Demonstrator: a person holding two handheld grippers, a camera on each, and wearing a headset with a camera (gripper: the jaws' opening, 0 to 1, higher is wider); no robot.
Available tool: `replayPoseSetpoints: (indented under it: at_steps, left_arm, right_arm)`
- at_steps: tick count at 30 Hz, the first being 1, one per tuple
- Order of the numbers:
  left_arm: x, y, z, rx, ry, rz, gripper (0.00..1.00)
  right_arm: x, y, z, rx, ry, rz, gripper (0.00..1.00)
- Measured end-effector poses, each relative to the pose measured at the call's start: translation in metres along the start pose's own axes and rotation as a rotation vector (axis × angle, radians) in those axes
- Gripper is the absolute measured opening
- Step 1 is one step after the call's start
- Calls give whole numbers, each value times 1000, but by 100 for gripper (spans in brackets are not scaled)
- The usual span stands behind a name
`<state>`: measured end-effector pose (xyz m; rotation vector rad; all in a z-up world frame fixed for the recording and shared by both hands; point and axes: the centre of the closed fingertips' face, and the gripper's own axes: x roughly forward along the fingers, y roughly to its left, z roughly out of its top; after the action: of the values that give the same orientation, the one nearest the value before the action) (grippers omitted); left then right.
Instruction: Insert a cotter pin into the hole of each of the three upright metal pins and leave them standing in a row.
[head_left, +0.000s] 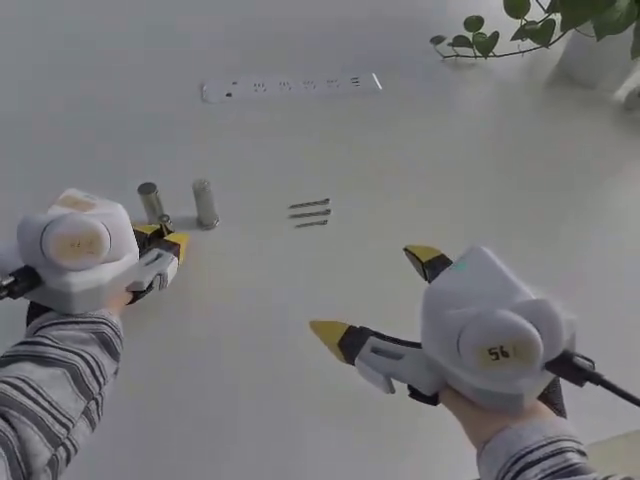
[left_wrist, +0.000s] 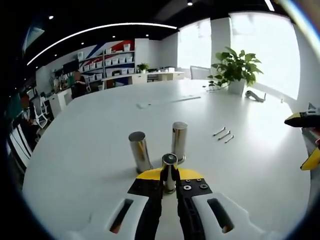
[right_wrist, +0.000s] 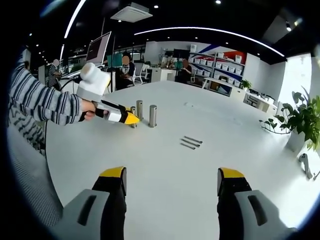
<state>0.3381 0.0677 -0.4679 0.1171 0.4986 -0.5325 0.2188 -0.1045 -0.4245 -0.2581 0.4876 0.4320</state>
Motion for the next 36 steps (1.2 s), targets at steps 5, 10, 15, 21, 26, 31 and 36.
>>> replayPoseSetpoints:
  at_steps: [5,10,15,21,26,31,36]
  left_arm:
    - [-5,-2,-1,13,18,32,6]
    - [-10,-12,2,-15,13,48,6]
    - [-16,-27,10,-62,-10,67,6]
    - [-22,-51,11,-84,-8,101,6]
    - [-22,-68,5,-116,-5,103,6]
    - [-20,-81,-3,-120,9,95,6]
    - [-18,-87,-2,-105,-18,89,6]
  right_arm:
    - [-2,-2,-2,0,2,-12,72]
    - [-3,-1,-4,-2,9,-12,72]
    - [-6,0,-1,-10,-4,-25,72]
    - [-9,4,-1,-3,-5,-13,72]
    - [-11,4,-1,-2,-5,-6,72]
    - [-13,3,-4,8,6,2,71]
    - [-15,2,-9,12,22,1,71]
